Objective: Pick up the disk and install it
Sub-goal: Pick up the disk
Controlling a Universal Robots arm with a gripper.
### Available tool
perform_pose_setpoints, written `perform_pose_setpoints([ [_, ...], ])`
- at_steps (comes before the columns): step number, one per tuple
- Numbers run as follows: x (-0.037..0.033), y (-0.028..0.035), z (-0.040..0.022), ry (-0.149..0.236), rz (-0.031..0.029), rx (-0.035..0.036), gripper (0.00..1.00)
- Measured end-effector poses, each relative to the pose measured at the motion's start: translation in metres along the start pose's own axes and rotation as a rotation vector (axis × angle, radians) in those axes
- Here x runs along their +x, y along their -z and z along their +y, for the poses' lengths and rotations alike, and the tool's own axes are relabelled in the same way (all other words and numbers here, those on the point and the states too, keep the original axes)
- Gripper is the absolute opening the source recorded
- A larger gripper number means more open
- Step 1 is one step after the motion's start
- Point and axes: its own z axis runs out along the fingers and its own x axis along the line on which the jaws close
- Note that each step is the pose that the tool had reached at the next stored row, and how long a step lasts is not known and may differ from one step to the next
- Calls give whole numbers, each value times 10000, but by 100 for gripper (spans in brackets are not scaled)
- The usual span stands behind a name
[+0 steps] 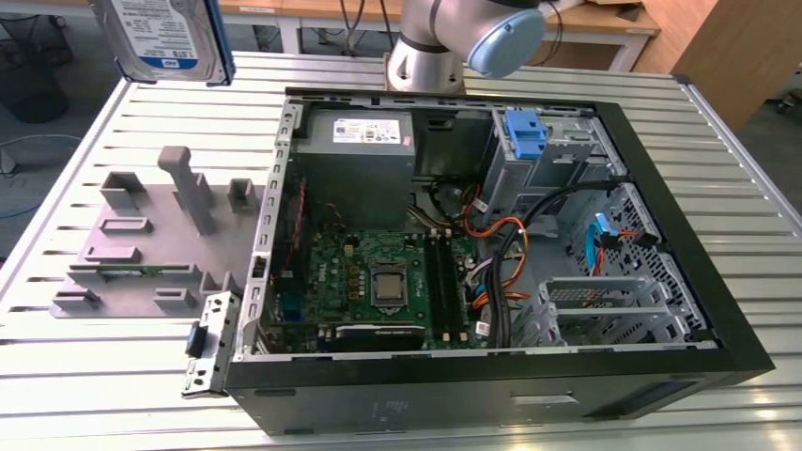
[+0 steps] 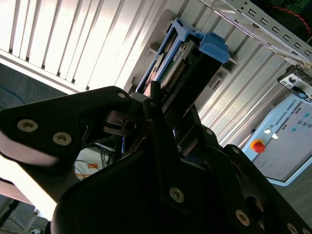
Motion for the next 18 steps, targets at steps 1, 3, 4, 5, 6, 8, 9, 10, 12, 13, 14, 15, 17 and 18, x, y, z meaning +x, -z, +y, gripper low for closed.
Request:
perform_pose_setpoints([
  [1, 0, 0, -9, -1, 0, 1, 35],
  [3, -1, 0, -31, -1, -1, 1, 35],
  [4, -1, 1, -40, -1, 0, 0, 35],
  [5, -1, 1, -50, -1, 0, 0, 35],
  [6, -2, 1, -61, -1, 0, 0, 35],
  [8, -2, 1, -82, -1, 0, 0, 35],
  [9, -2, 1, -91, -1, 0, 1, 35],
  [10, -3, 1, -100, -1, 0, 0, 35],
  [12, -3, 1, -107, -2, 0, 1, 35],
  [13, -3, 1, -108, -2, -1, 1, 35],
  [14, -3, 2, -112, -1, 0, 0, 35],
  [15, -3, 1, -114, -1, 0, 1, 35],
  [17, -3, 1, -116, -1, -1, 1, 35],
  [18, -3, 2, -118, -1, -1, 1, 35],
])
